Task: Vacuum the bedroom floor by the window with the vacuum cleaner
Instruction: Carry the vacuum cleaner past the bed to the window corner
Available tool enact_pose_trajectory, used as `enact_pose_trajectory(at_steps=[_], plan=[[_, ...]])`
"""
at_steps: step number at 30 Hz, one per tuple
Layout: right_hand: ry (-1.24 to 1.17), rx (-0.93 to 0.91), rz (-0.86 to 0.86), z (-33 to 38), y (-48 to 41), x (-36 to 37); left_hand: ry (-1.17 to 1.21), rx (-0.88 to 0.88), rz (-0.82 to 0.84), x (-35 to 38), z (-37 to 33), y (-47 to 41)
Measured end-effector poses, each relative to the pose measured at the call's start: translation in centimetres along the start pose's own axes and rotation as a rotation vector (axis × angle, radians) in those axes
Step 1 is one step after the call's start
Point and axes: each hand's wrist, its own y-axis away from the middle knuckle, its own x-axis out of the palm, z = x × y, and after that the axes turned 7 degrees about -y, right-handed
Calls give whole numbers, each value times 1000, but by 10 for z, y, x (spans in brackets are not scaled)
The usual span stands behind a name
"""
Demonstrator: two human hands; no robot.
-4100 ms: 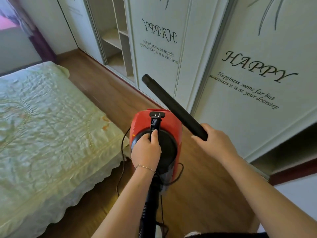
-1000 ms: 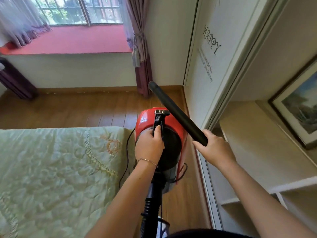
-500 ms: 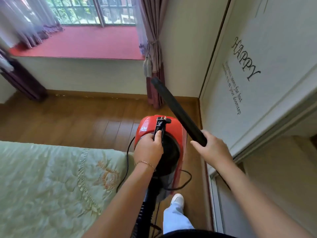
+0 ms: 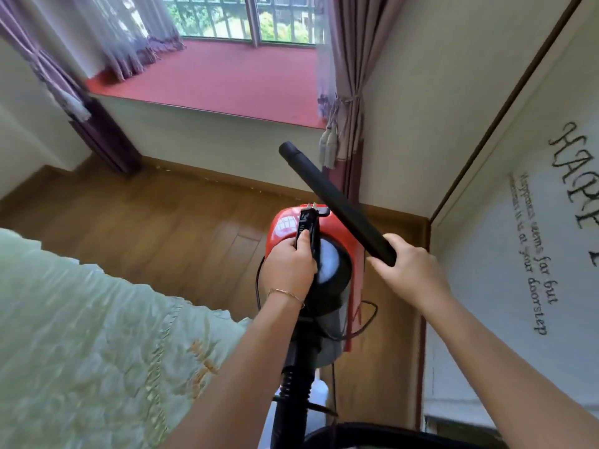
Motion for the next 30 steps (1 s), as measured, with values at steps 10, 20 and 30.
enact_pose_trajectory(at_steps=[10, 20, 30], plan=[[73, -110, 93, 49, -194, 15, 80, -167, -116, -9, -13, -172], [118, -303, 198, 147, -363, 40, 134, -264, -318, -60, -25, -318], [79, -454, 400, 215, -502, 105, 183, -499, -489, -89, -8, -440]])
